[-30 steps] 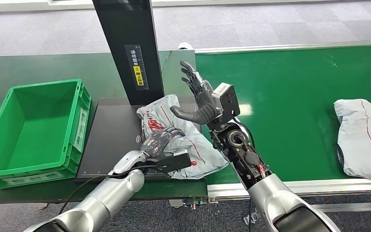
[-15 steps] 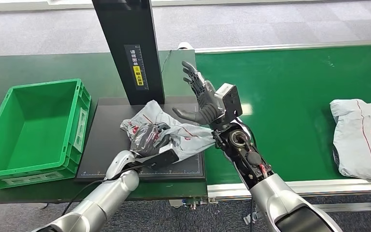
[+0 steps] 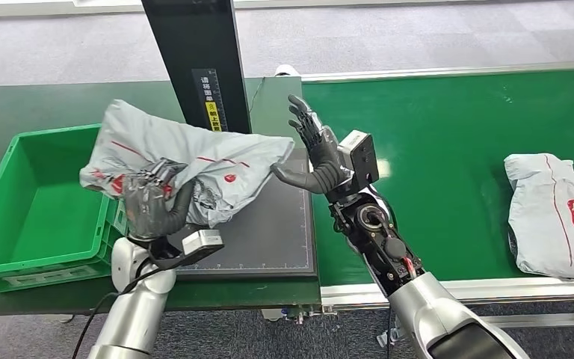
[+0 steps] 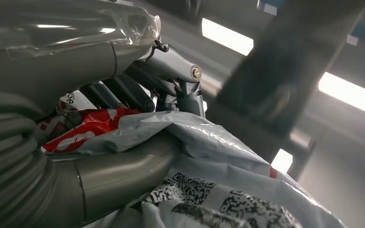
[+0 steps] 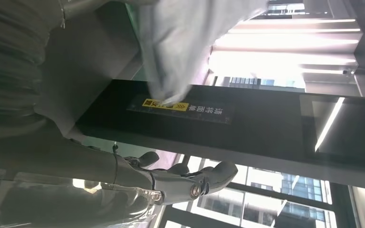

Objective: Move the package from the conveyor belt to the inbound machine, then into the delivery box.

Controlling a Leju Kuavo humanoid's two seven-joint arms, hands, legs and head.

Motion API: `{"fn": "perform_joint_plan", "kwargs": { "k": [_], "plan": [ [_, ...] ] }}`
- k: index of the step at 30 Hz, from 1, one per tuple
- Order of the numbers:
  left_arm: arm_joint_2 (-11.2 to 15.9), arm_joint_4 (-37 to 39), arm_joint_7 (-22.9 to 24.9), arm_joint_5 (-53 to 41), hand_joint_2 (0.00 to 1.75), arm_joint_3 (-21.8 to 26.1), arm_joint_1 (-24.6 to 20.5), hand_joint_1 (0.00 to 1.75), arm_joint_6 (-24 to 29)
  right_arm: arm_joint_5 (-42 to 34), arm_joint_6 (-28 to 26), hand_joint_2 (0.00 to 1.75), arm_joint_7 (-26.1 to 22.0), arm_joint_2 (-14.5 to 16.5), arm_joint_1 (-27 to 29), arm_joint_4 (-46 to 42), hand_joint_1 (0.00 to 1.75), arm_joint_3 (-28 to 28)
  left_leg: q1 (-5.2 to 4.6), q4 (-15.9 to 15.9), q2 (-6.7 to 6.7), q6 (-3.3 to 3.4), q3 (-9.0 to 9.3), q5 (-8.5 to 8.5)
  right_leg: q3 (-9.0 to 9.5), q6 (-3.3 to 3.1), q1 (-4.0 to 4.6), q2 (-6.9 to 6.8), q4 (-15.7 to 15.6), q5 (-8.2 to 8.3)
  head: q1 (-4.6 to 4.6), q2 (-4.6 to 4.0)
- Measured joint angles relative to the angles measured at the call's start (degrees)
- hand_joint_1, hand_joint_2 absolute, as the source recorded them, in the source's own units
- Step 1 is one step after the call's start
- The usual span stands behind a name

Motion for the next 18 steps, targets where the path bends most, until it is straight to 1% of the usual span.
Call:
{"fn": "perform_joint_plan", "kwargs": {
  "k": [2, 4, 6, 8, 11, 14, 18],
  "plan": [
    [0.0, -4.6, 0.0, 0.2, 1.75, 0.7, 1.2, 1.75, 0.0, 0.0, 0.0, 1.75, 0.1, -0.1, 0.0, 0.0, 0.0, 0.1, 0.0, 0.0, 0.0, 0.0, -0.01, 0.0, 0.01, 0.0, 0.0, 0.0, 0.0, 0.0, 0.0, 0.0],
    [0.0, -8.2, 0.0, 0.3, 1.75, 1.3, 2.2, 1.75, 0.0, 0.3, 0.6, 1.75, 1.4, -0.1, -0.1, 0.2, 0.0, 0.3, 0.0, 0.0, 0.01, 0.0, -0.02, 0.0, 0.01, 0.0, 0.0, 0.0, 0.0, 0.0, 0.01, 0.0],
    [0.0, -11.8, 0.0, 0.3, 1.75, 1.7, 3.1, 1.75, 0.0, -0.2, 3.1, 1.75, 4.6, -0.2, -0.2, 1.2, 0.0, 1.0, -0.01, 0.0, 0.01, 0.0, -0.03, 0.0, 0.01, 0.0, -0.01, 0.0, 0.0, 0.0, 0.0, 0.0],
    [0.1, -15.1, 0.0, -0.5, 1.75, 2.2, 3.8, 1.75, 0.0, -2.3, 6.9, 1.75, 7.4, 0.1, -0.2, 3.9, 0.0, 1.8, -0.01, 0.0, -0.04, 0.0, -0.03, 0.0, 0.02, 0.0, -0.01, -0.03, 0.0, 0.0, -0.01, 0.0],
    [0.1, -18.5, 0.0, -3.5, 1.75, 3.4, 4.1, 1.75, 0.0, -4.2, 9.3, 1.75, 7.8, 1.1, 0.0, 9.1, 0.0, 3.0, 0.0, 0.0, -0.09, 0.0, -0.04, 0.0, 0.01, 0.0, 0.0, -0.07, 0.0, 0.0, -0.01, 0.0],
    [0.1, -18.8, 0.0, -7.3, 1.75, 5.5, 3.8, 1.75, 0.0, -3.9, 9.5, 1.75, 7.7, 1.7, 0.5, 12.4, 0.0, 4.4, 0.0, 0.0, -0.08, 0.0, -0.04, 0.0, 0.0, 0.0, 0.0, -0.06, 0.0, 0.0, 0.0, 0.0],
    [0.1, -14.6, 0.0, -13.3, 1.75, 10.3, 1.8, 1.75, -0.1, -0.8, 12.6, 1.75, 10.6, 1.6, 0.8, 14.4, 0.0, 7.6, 0.0, 0.0, 0.0, 0.0, -0.03, 0.01, -0.03, 0.0, 0.0, -0.03, 0.0, 0.0, 0.01, 0.0]
  ]
}}
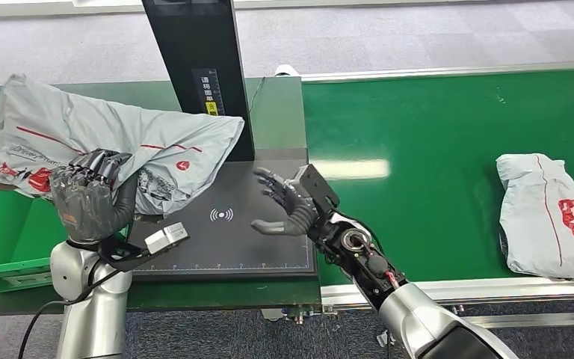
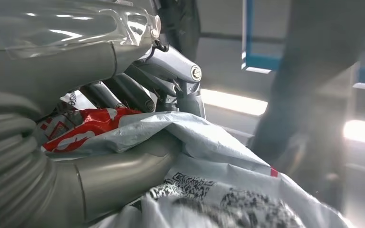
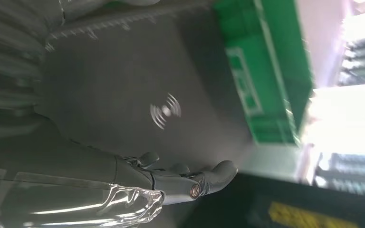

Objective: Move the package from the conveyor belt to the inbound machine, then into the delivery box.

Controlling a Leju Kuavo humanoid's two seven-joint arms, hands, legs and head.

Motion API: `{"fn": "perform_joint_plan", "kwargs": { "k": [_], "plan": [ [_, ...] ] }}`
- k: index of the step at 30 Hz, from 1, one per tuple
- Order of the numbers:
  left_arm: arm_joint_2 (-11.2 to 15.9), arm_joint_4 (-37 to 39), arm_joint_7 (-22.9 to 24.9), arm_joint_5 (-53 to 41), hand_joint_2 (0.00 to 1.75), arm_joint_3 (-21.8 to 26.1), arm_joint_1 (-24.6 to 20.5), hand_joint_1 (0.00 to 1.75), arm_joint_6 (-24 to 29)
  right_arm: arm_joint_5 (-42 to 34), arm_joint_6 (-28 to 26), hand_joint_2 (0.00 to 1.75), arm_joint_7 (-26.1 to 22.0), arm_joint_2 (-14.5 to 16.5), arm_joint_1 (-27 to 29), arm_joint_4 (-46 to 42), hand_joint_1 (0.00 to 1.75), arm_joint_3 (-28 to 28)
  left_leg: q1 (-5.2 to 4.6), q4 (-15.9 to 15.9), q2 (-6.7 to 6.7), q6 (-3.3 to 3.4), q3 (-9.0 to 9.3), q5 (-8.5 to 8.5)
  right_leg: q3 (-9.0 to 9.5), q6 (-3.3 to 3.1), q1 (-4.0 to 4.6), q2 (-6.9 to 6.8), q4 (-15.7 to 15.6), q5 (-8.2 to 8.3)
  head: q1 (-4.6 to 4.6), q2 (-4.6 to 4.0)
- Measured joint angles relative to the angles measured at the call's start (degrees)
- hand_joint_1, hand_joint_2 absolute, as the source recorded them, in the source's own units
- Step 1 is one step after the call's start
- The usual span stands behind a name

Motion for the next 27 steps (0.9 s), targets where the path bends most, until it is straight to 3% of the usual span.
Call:
{"fn": "perform_joint_plan", "kwargs": {
  "k": [7, 9, 12, 14, 20, 27],
  "plan": [
    [-0.2, 8.4, 1.1, -6.2, 1.75, 6.8, -4.0, 1.75, 0.0, 5.9, 1.0, 1.75, 0.7, -0.3, 0.1, 2.0, 0.0, 6.2, 0.0, 0.0, 0.01, 0.0, -0.01, 0.0, -0.03, 0.0, 0.0, 0.01, 0.0, 0.0, -0.01, 0.0],
    [0.0, 11.1, 5.1, -8.3, 1.75, 8.2, -5.0, 1.75, 0.0, 6.1, 0.3, 1.75, 0.6, -0.4, 0.3, 2.2, 0.0, 6.8, 0.0, 0.0, -0.02, 0.0, -0.01, 0.0, -0.03, 0.0, 0.0, 0.0, 0.0, 0.0, -0.01, 0.0],
    [1.1, 16.0, 15.3, -10.8, 1.75, 9.1, -6.4, 1.75, 0.0, 6.0, 0.3, 1.75, 0.5, -0.7, 0.5, 2.2, 0.0, 7.1, 0.0, 0.0, 0.02, 0.0, -0.02, 0.0, -0.03, 0.0, 0.0, 0.01, 0.0, 0.0, -0.01, 0.0],
    [2.1, 18.1, 17.7, -10.3, 1.75, 9.8, -7.0, 1.75, 0.0, 5.7, 1.8, 1.75, 0.6, -1.1, 0.7, 2.2, 0.0, 7.2, 0.0, 0.0, 0.03, 0.0, -0.02, 0.0, -0.03, 0.0, 0.0, 0.01, 0.0, 0.0, -0.01, 0.0],
    [3.5, 20.2, 16.5, -9.1, 1.75, 15.6, -8.6, 1.75, 0.0, 6.2, 3.1, 1.75, 0.5, -1.8, 1.9, 2.0, 0.0, 7.5, 0.0, 0.0, 0.02, 0.0, -0.02, 0.0, -0.04, 0.0, 0.0, 0.01, 0.0, 0.0, 0.0, 0.0],
    [4.1, 21.5, 16.4, -9.5, 1.75, 19.0, -9.7, 1.75, 0.0, 6.9, 2.8, 1.75, 0.5, -1.9, 2.2, 1.8, 0.0, 7.9, 0.0, 0.0, 0.01, 0.0, -0.03, 0.0, -0.03, 0.0, 0.0, 0.01, 0.0, 0.0, 0.01, 0.0]
  ]
}}
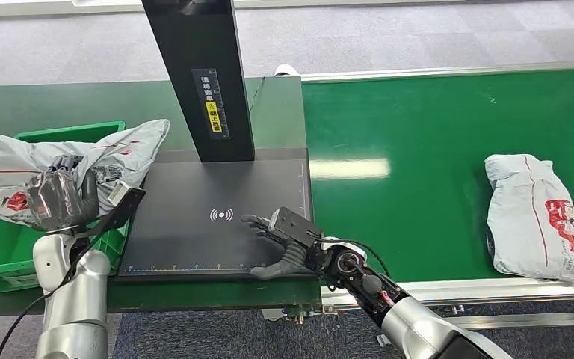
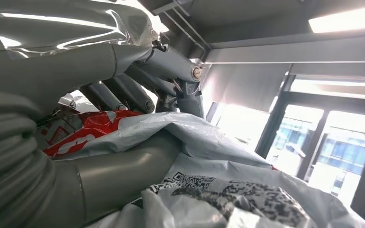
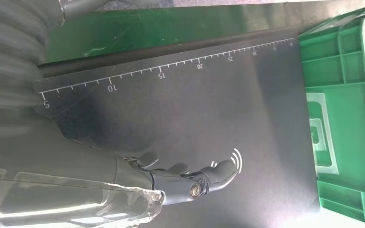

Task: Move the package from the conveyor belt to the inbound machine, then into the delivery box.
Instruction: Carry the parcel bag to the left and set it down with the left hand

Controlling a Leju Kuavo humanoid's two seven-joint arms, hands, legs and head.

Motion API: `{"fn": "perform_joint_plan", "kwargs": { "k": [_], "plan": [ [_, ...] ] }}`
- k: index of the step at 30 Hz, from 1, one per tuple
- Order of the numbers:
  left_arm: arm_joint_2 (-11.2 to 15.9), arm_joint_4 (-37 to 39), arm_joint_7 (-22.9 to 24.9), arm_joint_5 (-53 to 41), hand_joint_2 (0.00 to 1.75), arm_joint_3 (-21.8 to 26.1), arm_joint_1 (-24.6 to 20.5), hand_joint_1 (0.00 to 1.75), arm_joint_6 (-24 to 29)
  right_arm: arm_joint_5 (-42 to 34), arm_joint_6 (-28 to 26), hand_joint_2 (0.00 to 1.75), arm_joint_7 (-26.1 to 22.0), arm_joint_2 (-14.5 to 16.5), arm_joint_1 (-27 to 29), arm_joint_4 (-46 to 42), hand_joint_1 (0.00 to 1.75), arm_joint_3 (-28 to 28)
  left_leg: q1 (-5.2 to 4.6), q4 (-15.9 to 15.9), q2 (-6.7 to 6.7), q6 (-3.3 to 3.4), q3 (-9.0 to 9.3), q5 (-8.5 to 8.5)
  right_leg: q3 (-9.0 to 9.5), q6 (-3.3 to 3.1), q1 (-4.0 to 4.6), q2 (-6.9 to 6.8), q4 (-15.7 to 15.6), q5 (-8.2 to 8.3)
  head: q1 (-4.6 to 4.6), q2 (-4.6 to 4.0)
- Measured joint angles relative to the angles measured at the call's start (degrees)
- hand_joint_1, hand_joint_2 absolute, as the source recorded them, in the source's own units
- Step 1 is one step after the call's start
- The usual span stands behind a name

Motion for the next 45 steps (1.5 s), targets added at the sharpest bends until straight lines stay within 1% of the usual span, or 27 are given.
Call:
{"fn": "perform_joint_plan", "kwargs": {
  "k": [7, 9, 10, 11, 13, 14, 15, 17, 20, 21, 22, 24, 25, 26, 30, 31, 34, 38, 42, 45],
  "plan": [
    [2.2, 1.8, 4.2, -1.7, 1.75, 3.8, -0.9, 1.75, 0.0, 1.6, -1.1, 1.75, -0.2, -0.1, 0.4, -0.2, 0.0, 0.1, 0.02, 0.0, 0.02, 0.0, 0.01, 0.0, -0.02, 0.0, 0.03, 0.0, 0.0, 0.0, -0.01, 0.0],
    [2.9, 2.0, 5.7, -2.1, 1.75, 4.5, -0.9, 1.71, 0.0, 1.8, -1.4, 1.75, -0.3, -0.2, 0.5, -0.3, 0.0, 0.1, 0.02, 0.0, 0.01, 0.0, 0.0, 0.0, -0.02, -0.01, 0.03, 0.0, 0.0, -0.01, -0.01, 0.0],
    [3.4, 2.2, 6.9, -2.1, 1.75, 4.6, -0.9, 1.63, 0.0, 1.9, -1.6, 1.75, -0.4, -0.2, 0.6, -0.4, 0.0, 0.1, 0.01, 0.0, 0.01, 0.0, 0.0, 0.0, -0.02, -0.01, 0.03, 0.0, 0.0, -0.01, 0.0, 0.0],
    [3.8, 2.8, 8.6, -2.3, 1.75, 4.4, -1.0, 1.45, 0.0, 1.9, -2.0, 1.75, -0.6, -0.2, 0.6, -0.5, 0.0, 0.1, 0.01, 0.0, 0.01, 0.0, 0.0, 0.0, -0.03, -0.01, 0.02, 0.0, 0.0, -0.01, 0.0, 0.0],
    [5.0, 5.2, 13.2, -3.4, 1.75, 3.3, -1.5, 0.9, 0.0, 1.9, -2.8, 1.75, -1.0, -0.2, 0.8, -0.9, 0.0, -0.2, 0.01, 0.0, -0.01, 0.0, 0.0, 0.0, -0.03, -0.01, 0.02, -0.01, 0.0, -0.01, 0.01, 0.0],
    [5.7, 7.2, 16.0, -4.2, 1.75, 2.5, -2.1, 0.69, 0.0, 1.8, -3.3, 1.75, -1.4, -0.2, 0.9, -1.2, 0.0, -0.5, 0.01, 0.0, -0.03, 0.0, 0.0, 0.0, -0.03, -0.01, 0.02, -0.01, 0.0, -0.01, 0.0, 0.0],
    [6.3, 9.3, 18.6, -4.9, 1.75, 1.6, -2.7, 0.58, 0.0, 1.6, -3.7, 1.75, -2.1, -0.2, 1.0, -1.5, 0.0, -0.8, 0.01, 0.0, -0.04, 0.0, 0.0, 0.01, -0.02, -0.01, 0.02, -0.02, 0.0, 0.0, 0.01, 0.0],
    [7.0, 12.3, 21.8, -5.7, 1.75, 0.5, -3.5, 0.58, 0.0, 1.3, -4.4, 1.75, -3.1, -0.2, 1.2, -1.9, 0.0, -1.3, 0.01, 0.0, -0.04, 0.0, 0.0, 0.01, -0.01, 0.0, 0.02, -0.02, 0.0, 0.0, 0.02, 0.0],
    [7.6, 14.5, 23.6, -6.1, 1.75, -0.3, -4.1, 0.58, 0.0, 1.2, -5.0, 1.75, -4.1, -0.2, 1.4, -2.4, 0.0, -1.8, 0.01, 0.0, -0.01, 0.0, 0.01, 0.01, 0.0, -0.01, 0.02, -0.01, 0.0, 0.01, 0.02, 0.0],
    [8.1, 16.4, 24.6, -6.3, 1.75, -1.1, -4.4, 0.51, 0.0, 1.1, -5.5, 1.75, -4.7, -0.2, 1.5, -2.9, 0.0, -2.4, 0.01, 0.0, 0.02, 0.0, 0.02, 0.01, 0.0, -0.02, 0.02, 0.01, 0.0, 0.02, 0.01, 0.0],
    [8.7, 18.4, 25.5, -6.5, 1.75, -1.9, -4.8, 0.41, 0.0, 1.1, -6.0, 1.75, -5.3, -0.3, 1.7, -3.4, 0.0, -2.9, 0.01, 0.0, 0.04, 0.0, 0.03, 0.01, -0.01, -0.03, 0.02, 0.02, 0.0, 0.03, 0.01, 0.0],
    [9.9, 22.5, 26.7, -6.5, 1.75, -3.6, -6.0, 0.12, 0.0, 1.2, -7.2, 1.75, -6.6, -0.4, 2.1, -4.8, 0.0, -4.2, 0.01, 0.0, -0.07, 0.0, 0.04, 0.02, 0.03, -0.05, 0.02, -0.06, 0.0, 0.03, 0.0, 0.0],
    [10.3, 23.6, 26.8, -6.2, 1.75, -4.1, -6.4, 0.03, 0.1, 1.4, -7.9, 1.75, -7.4, -0.5, 2.4, -5.4, 0.0, -4.7, 0.01, 0.0, -0.15, 0.0, 0.04, 0.03, 0.06, -0.06, 0.02, -0.11, 0.0, 0.03, -0.01, 0.0],
    [10.7, 24.7, 27.0, -5.9, 1.75, -4.6, -6.8, 0.0, 0.1, 1.8, -8.9, 1.75, -8.6, -0.5, 2.7, -6.2, 0.0, -5.2, 0.01, 0.0, -0.22, 0.0, 0.05, 0.04, 0.09, -0.06, 0.02, -0.16, 0.0, 0.02, -0.01, 0.0],
    [11.4, 26.5, 26.5, -4.0, 1.75, -6.2, -7.4, 0.0, 0.0, 4.5, -16.5, 1.75, -16.2, -0.8, 5.0, -12.1, 0.0, -8.2, 0.01, 0.0, -0.26, 0.0, 0.07, 0.12, 0.15, -0.05, 0.02, -0.21, 0.0, 0.03, 0.0, 0.0],
    [11.6, 26.9, 26.4, -3.7, 1.75, -6.6, -7.6, 0.0, -0.1, 5.0, -18.0, 1.75, -17.3, -0.8, 5.6, -14.1, 0.0, -9.1, 0.01, 0.0, -0.26, 0.01, 0.07, 0.15, 0.16, -0.05, 0.02, -0.21, 0.0, 0.04, 0.0, 0.0],
    [12.2, 28.1, 26.5, -3.4, 1.75, -7.7, -8.1, 0.0, -0.3, 5.6, -19.4, 1.75, -17.6, -1.0, 6.8, -18.7, 0.0, -11.0, 0.01, 0.0, -0.27, 0.01, 0.08, 0.21, 0.19, -0.03, 0.01, -0.25, 0.0, 0.05, 0.01, 0.0],
    [12.9, 28.2, 26.3, -2.6, 1.75, -8.9, -7.9, 0.0, 0.1, 6.2, -19.5, 1.75, -17.2, -1.1, 8.0, -21.8, 0.0, -12.2, 0.01, 0.0, -0.27, 0.0, 0.08, 0.25, 0.21, -0.03, 0.01, -0.27, 0.0, 0.07, 0.0, 0.0],
    [12.9, 23.3, 21.9, -0.4, 1.75, -8.7, -5.5, 0.0, 0.1, 6.3, -19.8, 1.75, -17.1, -1.1, 8.7, -23.2, 0.0, -12.8, 0.01, 0.0, -0.27, -0.01, 0.06, 0.26, 0.14, -0.03, 0.02, -0.24, 0.0, 0.08, 0.01, 0.0],
    [12.8, 20.6, 20.9, -0.1, 1.75, -8.5, -4.4, 0.0, 0.1, 6.3, -19.9, 1.75, -17.1, -1.1, 9.0, -23.8, 0.0, -12.9, 0.01, 0.0, -0.27, -0.01, 0.0, 0.25, 0.07, -0.03, 0.02, -0.24, 0.0, 0.08, 0.0, 0.0]
  ]
}}
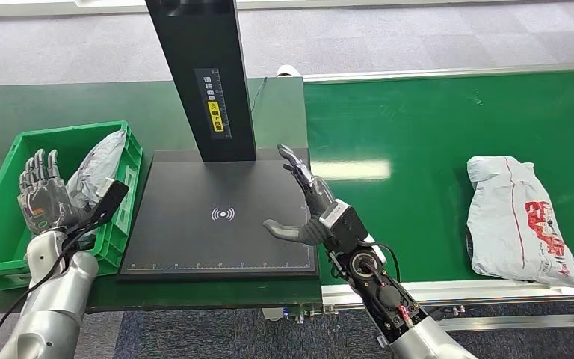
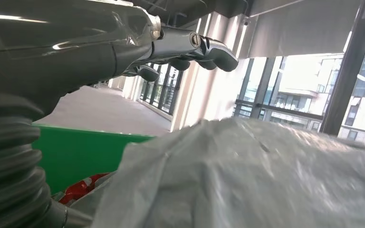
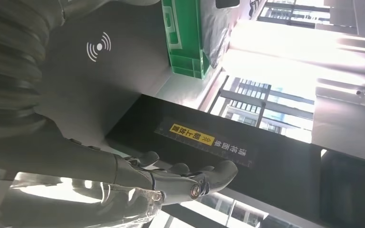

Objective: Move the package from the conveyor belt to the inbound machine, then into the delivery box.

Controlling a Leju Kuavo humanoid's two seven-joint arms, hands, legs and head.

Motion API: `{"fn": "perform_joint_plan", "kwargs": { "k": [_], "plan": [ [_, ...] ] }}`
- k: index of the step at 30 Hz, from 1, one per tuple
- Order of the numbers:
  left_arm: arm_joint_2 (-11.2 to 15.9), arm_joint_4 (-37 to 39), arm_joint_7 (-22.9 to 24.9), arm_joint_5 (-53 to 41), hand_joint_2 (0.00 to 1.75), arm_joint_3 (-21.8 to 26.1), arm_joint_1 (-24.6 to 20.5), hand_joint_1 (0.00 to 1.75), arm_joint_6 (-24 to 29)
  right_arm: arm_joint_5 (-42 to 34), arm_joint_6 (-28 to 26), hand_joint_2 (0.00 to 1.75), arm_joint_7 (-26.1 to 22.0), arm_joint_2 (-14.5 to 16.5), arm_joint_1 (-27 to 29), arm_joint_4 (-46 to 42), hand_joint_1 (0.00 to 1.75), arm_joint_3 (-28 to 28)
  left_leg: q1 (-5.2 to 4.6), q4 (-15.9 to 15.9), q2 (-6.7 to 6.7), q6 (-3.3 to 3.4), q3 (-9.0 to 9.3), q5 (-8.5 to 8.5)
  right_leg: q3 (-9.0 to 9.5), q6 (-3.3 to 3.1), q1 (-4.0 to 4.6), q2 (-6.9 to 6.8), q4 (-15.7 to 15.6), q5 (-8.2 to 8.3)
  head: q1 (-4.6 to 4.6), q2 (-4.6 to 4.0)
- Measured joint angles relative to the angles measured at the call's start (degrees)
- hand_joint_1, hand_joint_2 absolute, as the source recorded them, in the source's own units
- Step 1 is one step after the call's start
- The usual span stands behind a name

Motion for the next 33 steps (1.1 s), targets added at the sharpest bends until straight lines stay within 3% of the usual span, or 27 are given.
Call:
{"fn": "perform_joint_plan", "kwargs": {
  "k": [8, 10, 12, 15, 17, 20, 23, 27, 33],
  "plan": [
    [-0.3, -3.1, -0.6, 0.1, 1.75, 0.3, 1.1, 0.0, 0.0, 0.0, 0.0, 1.75, 0.0, 0.0, 0.2, -0.5, 0.0, -0.3, 0.0, 0.0, 0.02, -0.01, -0.08, -0.01, -0.1, 0.0, 0.0, 0.01, 0.0, 0.0, 0.0, 0.0],
    [-0.8, -4.6, -3.7, 1.2, 1.75, 1.0, 1.6, 0.0, 0.0, 0.0, 0.0, 1.75, 0.0, 0.0, 0.3, -0.6, 0.0, -0.3, 0.0, 0.0, 0.03, -0.01, -0.08, -0.01, -0.12, 0.0, 0.0, 0.03, 0.0, 0.0, -0.01, 0.0],
    [-2.2, -7.9, -13.4, 4.3, 1.75, 3.5, 2.3, 0.0, 0.0, -0.1, -0.1, 1.75, -0.1, -0.1, 0.5, -0.8, 0.0, -0.3, 0.0, 0.0, 0.03, -0.01, -0.1, -0.01, -0.13, 0.0, 0.0, 0.04, 0.0, 0.0, -0.01, 0.0],
    [-5.8, -13.5, -31.9, 12.9, 1.75, 10.1, 2.8, 0.0, 0.0, -0.2, -0.2, 1.75, -0.2, -0.1, 0.8, -0.8, 0.0, -0.3, -0.01, 0.0, 0.09, -0.01, -0.13, -0.03, -0.14, 0.0, -0.01, 0.07, 0.0, 0.0, 0.02, 0.0],
    [-7.8, -17.4, -36.8, 21.2, 1.75, 12.3, 3.7, 0.0, 0.0, -0.3, -0.2, 1.75, -0.4, 0.0, 0.9, -0.8, 0.0, -0.3, -0.02, 0.0, 0.22, -0.02, -0.12, -0.06, -0.17, 0.0, -0.02, 0.16, 0.0, 0.01, 0.0, 0.0],
    [-9.9, -24.9, -37.4, 32.3, 1.75, 10.7, 6.7, 0.0, 0.0, -1.1, -0.3, 1.75, -0.5, 0.0, 0.7, -0.6, 0.0, -0.3, -0.01, 0.0, 0.2, -0.03, -0.11, -0.09, -0.21, 0.0, -0.02, 0.18, 0.0, 0.01, -0.01, 0.0],
    [-11.0, -31.1, -37.4, 41.0, 1.75, 5.8, 10.5, 0.0, -0.1, -2.8, 0.0, 1.75, -0.1, 0.0, 0.4, -0.1, 0.0, -0.3, -0.01, 0.0, 0.14, -0.04, -0.13, -0.09, -0.19, 0.0, -0.01, 0.16, 0.0, 0.0, 0.0, 0.0],
    [-12.4, -38.2, -37.4, 44.4, 1.75, -0.6, 14.7, 0.0, -0.1, -4.1, 0.5, 1.75, 0.3, -0.1, -0.2, 0.7, 0.0, -0.3, -0.01, 0.0, 0.16, -0.03, -0.14, -0.09, -0.17, 0.0, -0.02, 0.16, 0.0, 0.01, 0.01, 0.0],
    [-13.0, -43.9, -37.4, 49.2, 1.75, -4.3, 17.4, 0.0, -0.1, -4.6, 0.6, 1.75, 0.3, -0.2, -0.4, 1.5, 0.0, -0.3, 0.0, 0.0, 0.17, -0.03, -0.13, -0.09, -0.18, 0.0, -0.01, 0.16, 0.0, 0.01, -0.01, 0.0]
  ]
}}
